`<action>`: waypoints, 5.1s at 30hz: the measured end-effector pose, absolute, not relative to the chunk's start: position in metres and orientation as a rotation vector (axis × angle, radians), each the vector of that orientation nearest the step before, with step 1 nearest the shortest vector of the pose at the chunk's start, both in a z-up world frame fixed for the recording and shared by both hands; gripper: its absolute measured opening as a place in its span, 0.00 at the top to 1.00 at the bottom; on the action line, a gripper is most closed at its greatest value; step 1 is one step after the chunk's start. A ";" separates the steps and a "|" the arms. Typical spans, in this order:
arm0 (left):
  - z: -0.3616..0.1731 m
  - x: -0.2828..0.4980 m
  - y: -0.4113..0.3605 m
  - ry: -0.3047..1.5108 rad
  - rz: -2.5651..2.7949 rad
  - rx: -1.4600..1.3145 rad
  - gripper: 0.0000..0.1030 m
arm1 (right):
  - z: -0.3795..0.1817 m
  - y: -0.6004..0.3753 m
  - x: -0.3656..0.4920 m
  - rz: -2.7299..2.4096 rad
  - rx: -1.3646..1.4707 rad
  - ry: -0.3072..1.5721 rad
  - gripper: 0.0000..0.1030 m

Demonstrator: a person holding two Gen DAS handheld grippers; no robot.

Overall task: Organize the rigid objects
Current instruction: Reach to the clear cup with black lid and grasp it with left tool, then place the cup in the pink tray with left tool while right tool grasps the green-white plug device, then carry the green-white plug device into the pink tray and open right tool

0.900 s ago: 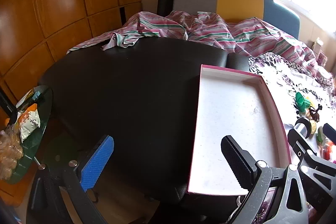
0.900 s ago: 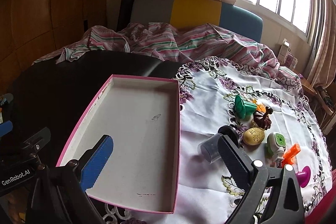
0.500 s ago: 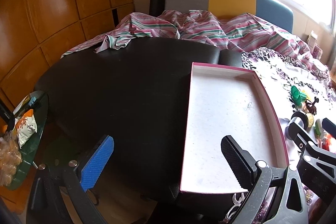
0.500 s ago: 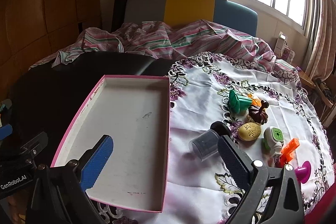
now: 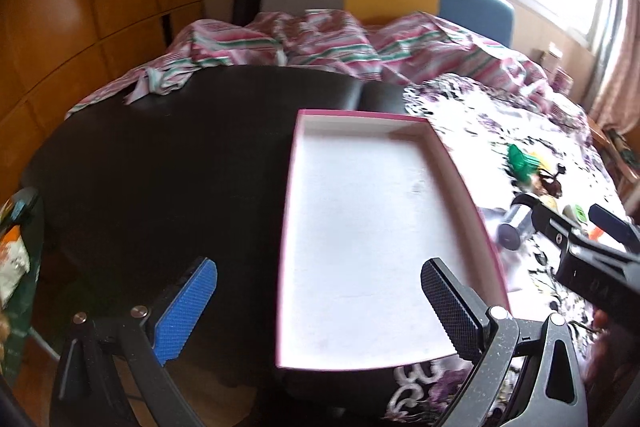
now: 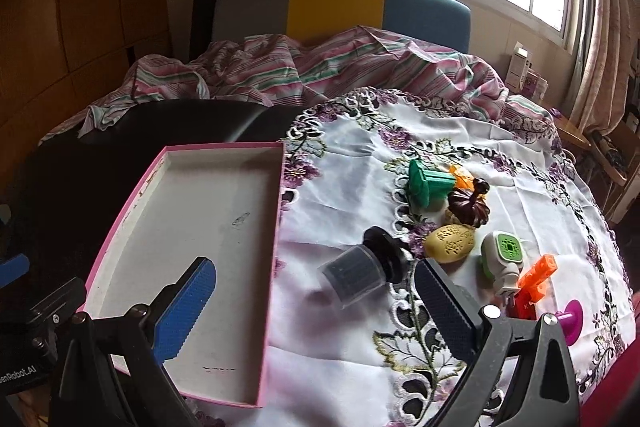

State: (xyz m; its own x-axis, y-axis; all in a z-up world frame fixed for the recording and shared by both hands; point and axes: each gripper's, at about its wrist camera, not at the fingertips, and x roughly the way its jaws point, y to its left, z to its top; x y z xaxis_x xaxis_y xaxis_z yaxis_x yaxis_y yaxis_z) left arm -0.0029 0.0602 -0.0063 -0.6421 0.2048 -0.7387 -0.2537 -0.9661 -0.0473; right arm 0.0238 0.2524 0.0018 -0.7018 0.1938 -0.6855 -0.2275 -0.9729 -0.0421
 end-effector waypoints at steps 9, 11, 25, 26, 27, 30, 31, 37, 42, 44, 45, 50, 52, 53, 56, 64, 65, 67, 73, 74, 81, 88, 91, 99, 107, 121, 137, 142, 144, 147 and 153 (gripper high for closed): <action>0.005 -0.007 0.126 0.199 2.439 -1.072 0.00 | 0.013 0.347 0.038 2.546 -1.079 0.224 0.01; 0.007 -0.006 0.147 0.249 2.389 -1.040 0.00 | 0.016 0.369 0.044 2.505 -1.067 0.234 0.01; -0.037 -0.036 0.274 0.588 2.048 -1.033 0.21 | 0.004 0.469 0.059 2.438 -1.000 0.508 0.01; -0.041 -0.038 0.279 0.607 2.038 -1.035 0.21 | 0.004 0.470 0.059 2.436 -1.000 0.513 0.01; -0.044 -0.039 0.283 0.626 2.035 -1.039 0.21 | 0.004 0.472 0.059 2.434 -1.000 0.520 0.01; -0.055 -0.046 0.292 0.643 2.009 -1.080 0.36 | 0.004 0.477 0.062 2.438 -0.983 0.565 0.01; -0.060 -0.048 0.296 0.647 1.992 -1.105 0.48 | 0.005 0.479 0.063 2.432 -0.974 0.574 0.01; -0.070 -0.043 0.298 0.635 2.002 -1.098 0.58 | 0.007 0.507 0.083 2.360 -0.862 0.765 0.02; -0.054 -0.033 0.284 0.525 2.053 -1.073 0.58 | 0.004 0.519 0.088 2.320 -0.849 0.838 0.08; -0.048 -0.027 0.277 0.476 2.061 -1.071 0.58 | 0.002 0.516 0.084 2.330 -0.874 0.827 0.08; -0.045 -0.023 0.273 0.454 2.062 -1.071 0.58 | 0.001 0.513 0.082 2.339 -0.893 0.817 0.08; -0.032 -0.009 0.250 0.364 2.070 -1.068 0.58 | -0.008 0.494 0.063 2.396 -1.041 0.743 0.09; -0.026 -0.006 0.239 0.338 2.082 -1.062 0.58 | -0.014 0.484 0.053 2.409 -1.122 0.687 0.09; -0.024 -0.005 0.235 0.330 2.085 -1.060 0.58 | -0.016 0.478 0.050 2.417 -1.158 0.654 0.10; -0.020 -0.006 0.220 0.307 2.105 -1.060 0.58 | -0.022 0.465 0.033 2.404 -1.263 0.519 0.14; -0.017 -0.030 0.169 0.205 2.208 -1.107 0.58 | -0.049 0.476 -0.008 2.309 -1.417 0.351 0.21; -0.018 -0.034 0.162 0.194 2.226 -1.114 0.57 | -0.053 0.479 -0.010 2.297 -1.434 0.351 0.25; -0.019 -0.046 0.147 0.164 2.259 -1.140 0.58 | -0.061 0.482 -0.013 2.273 -1.476 0.367 0.42; -0.030 -0.077 0.110 0.083 2.357 -1.226 0.57 | -0.067 0.483 -0.011 2.259 -1.497 0.384 0.48; -0.031 -0.080 0.107 0.085 2.371 -1.231 0.57 | -0.067 0.484 -0.011 2.260 -1.498 0.388 0.48; -0.038 -0.121 0.097 0.107 2.424 -1.276 0.57 | -0.072 0.482 -0.013 2.253 -1.523 0.399 0.49; -0.046 -0.164 0.109 0.183 2.466 -1.305 0.57 | -0.077 0.478 -0.014 2.245 -1.538 0.402 0.49; -0.050 -0.175 0.115 0.211 2.478 -1.298 0.57 | -0.077 0.479 -0.015 2.243 -1.539 0.378 0.49; -0.061 -0.185 0.120 0.256 2.510 -1.313 0.55 | -0.075 0.475 -0.015 2.245 -1.545 0.323 0.49; -0.039 -0.150 0.101 0.226 2.583 -1.222 0.40 | -0.074 0.473 -0.016 2.244 -1.544 0.298 0.49; -0.010 -0.041 0.101 0.209 2.604 -1.130 0.40 | -0.074 0.468 -0.018 2.248 -1.542 0.243 0.49; -0.002 -0.022 0.086 0.189 2.633 -1.125 0.40 | -0.062 0.460 -0.014 2.302 -1.508 0.244 0.49; -0.006 -0.023 0.081 0.181 2.636 -1.148 0.40 | -0.061 0.455 -0.013 2.327 -1.524 0.245 0.50; -0.008 -0.023 0.080 0.182 2.636 -1.158 0.40 | -0.062 0.452 -0.014 2.335 -1.537 0.235 0.50; -0.012 -0.022 0.078 0.185 2.635 -1.169 0.40 | -0.062 0.449 -0.015 2.343 -1.548 0.229 0.50; -0.017 -0.022 0.072 0.174 2.643 -1.192 0.40 | -0.056 0.440 -0.014 2.410 -1.549 0.244 0.50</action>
